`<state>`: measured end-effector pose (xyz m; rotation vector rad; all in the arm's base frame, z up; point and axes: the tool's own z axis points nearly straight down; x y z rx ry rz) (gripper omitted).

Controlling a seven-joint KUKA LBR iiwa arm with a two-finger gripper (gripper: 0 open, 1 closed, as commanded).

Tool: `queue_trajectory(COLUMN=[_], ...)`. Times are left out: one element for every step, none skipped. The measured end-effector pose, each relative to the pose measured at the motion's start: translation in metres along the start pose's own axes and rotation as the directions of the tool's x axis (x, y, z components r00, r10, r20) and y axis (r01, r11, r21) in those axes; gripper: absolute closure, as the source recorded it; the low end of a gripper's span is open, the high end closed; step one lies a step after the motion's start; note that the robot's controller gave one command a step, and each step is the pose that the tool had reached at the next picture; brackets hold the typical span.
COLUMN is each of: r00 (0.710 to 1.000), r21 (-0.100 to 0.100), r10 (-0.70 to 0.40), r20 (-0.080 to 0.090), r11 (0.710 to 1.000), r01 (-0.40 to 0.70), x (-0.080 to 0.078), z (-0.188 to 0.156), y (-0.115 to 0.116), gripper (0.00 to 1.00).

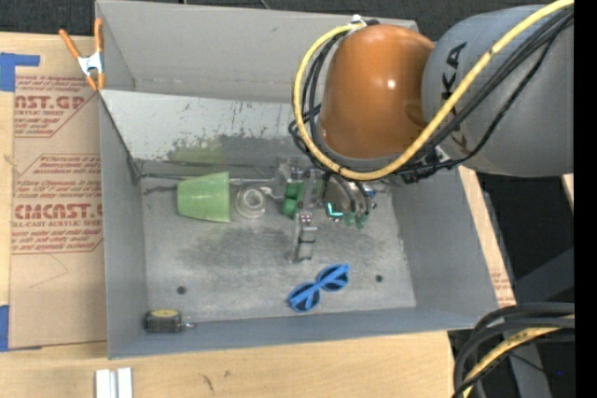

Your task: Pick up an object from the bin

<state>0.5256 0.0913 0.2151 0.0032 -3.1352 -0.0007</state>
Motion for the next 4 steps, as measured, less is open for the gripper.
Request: queue_trajectory(r00=[0.906, 0.710, 0.712, 0.434], r21=[0.001, 0.011, 0.004, 0.013], r10=[-0.422, -0.704, -0.702, -0.901], r20=[0.003, 0.016, 0.007, 0.008], r11=[0.906, 0.710, 0.712, 0.434], r01=[0.422, 0.704, 0.702, 0.901], x=[0.028, 0.042, 0.045, 0.043], z=[0.148, 0.143, 0.144, -0.069], y=[-0.040, -0.044, -0.044, -0.043], gripper=[0.00, 0.00, 1.00, 1.00])
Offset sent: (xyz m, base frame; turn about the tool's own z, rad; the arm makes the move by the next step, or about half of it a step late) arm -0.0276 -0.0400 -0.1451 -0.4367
